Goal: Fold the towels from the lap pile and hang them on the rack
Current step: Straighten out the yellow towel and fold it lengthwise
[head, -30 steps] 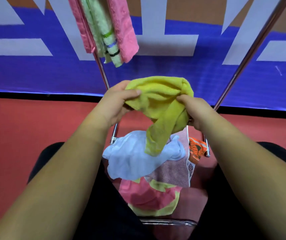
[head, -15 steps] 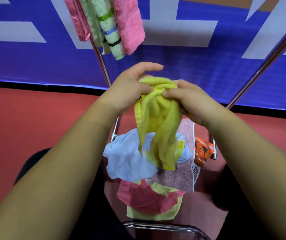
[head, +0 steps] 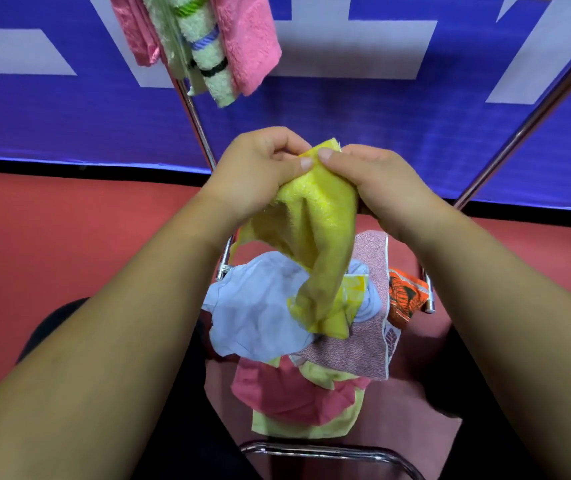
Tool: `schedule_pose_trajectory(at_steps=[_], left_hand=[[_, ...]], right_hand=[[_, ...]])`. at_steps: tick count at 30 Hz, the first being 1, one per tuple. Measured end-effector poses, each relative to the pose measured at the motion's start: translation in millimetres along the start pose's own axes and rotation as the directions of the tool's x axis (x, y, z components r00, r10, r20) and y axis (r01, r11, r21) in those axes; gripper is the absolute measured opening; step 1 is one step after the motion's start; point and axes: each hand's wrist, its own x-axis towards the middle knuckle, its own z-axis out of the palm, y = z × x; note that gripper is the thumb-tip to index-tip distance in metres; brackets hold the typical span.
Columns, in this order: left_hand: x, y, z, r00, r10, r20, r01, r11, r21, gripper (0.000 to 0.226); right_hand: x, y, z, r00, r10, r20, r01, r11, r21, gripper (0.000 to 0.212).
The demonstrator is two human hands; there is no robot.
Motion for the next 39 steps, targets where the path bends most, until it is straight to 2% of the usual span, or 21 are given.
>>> schedule_pose_trajectory(at_steps=[4, 7, 9, 12, 16, 17, 19, 21, 23, 24, 26, 28, 30, 32, 35, 39], left_hand=[[1, -3, 3, 1.000, 0.002, 0.001, -0.002, 0.994, 0.113, 0.012], [2, -4, 3, 0.998, 0.024, 0.061, -0.047, 0.913, 0.406, 0.022], [3, -4, 1, 0.996, 0.005, 0.092, -0.059, 0.808, 0.587, 0.034], [6, -7, -8, 0.996, -0.065, 0.055, 0.012, 0.745, 0.667, 0.039], [6, -8, -23, 0.989, -0.137, -0.058, 0.127, 0.572, 0.810, 0.045], [6, -8, -25, 0.985, -0.156, -0.078, 0.154, 0.566, 0.810, 0.049], [6, -8, -27, 0.974, -0.207, -0.093, 0.211, 0.677, 0.705, 0.062], [5, -6, -27, 0.957, -0.278, -0.082, 0.282, 0.826, 0.488, 0.078], [7, -7, -25, 0.939, -0.332, -0.087, 0.342, 0.883, 0.322, 0.084], [8, -8, -24, 0.931, -0.356, -0.081, 0.364, 0.899, 0.243, 0.075], [9, -6, -18, 0.918, -0.391, -0.068, 0.397, 0.911, 0.112, 0.036], [12, -5, -11, 0.911, -0.408, -0.057, 0.411, 0.910, 0.056, 0.023], [13, -4, -2, 0.922, -0.386, -0.033, 0.387, 0.919, 0.080, 0.018], [12, -4, 7, 0.935, -0.355, 0.022, 0.351, 0.931, 0.098, 0.008], [12, -7, 19, 0.933, -0.356, 0.056, 0.355, 0.934, 0.031, 0.011], [12, -9, 29, 0.927, -0.375, 0.034, 0.375, 0.927, -0.016, 0.016]], right_hand=[[1, 7, -3, 0.999, -0.041, -0.030, 0.040, 0.998, -0.056, 0.031], [8, 12, -11, 0.976, -0.077, -0.205, 0.075, 0.997, -0.014, 0.027], [15, 16, -24, 0.923, -0.067, -0.379, 0.075, 0.997, 0.006, 0.030], [20, 21, -45, 0.802, -0.023, -0.597, 0.081, 0.994, 0.071, 0.037], [17, 26, -66, 0.667, 0.062, -0.742, 0.076, 0.986, 0.151, 0.029], [16, 25, -70, 0.653, 0.080, -0.753, 0.082, 0.981, 0.176, 0.027], [17, 24, -76, 0.649, 0.122, -0.751, 0.064, 0.975, 0.214, 0.022], [14, 21, -76, 0.699, 0.154, -0.698, -0.013, 0.979, 0.204, 0.013], [11, 18, -72, 0.742, 0.192, -0.643, -0.081, 0.977, 0.198, 0.010], [11, 17, -69, 0.752, 0.216, -0.623, -0.095, 0.970, 0.222, 0.012], [10, 13, -60, 0.772, 0.229, -0.593, -0.111, 0.967, 0.229, 0.019], [9, 11, -51, 0.821, 0.131, -0.556, -0.118, 0.991, 0.059, 0.030], [4, 9, -39, 0.864, 0.023, -0.504, -0.098, 0.988, -0.123, 0.035], [0, 9, -28, 0.899, -0.031, -0.437, -0.078, 0.970, -0.231, 0.039], [-1, 12, -14, 0.935, -0.081, -0.344, -0.054, 0.929, -0.366, 0.039], [-1, 19, 3, 0.954, -0.155, -0.256, -0.019, 0.821, -0.571, 0.030]])
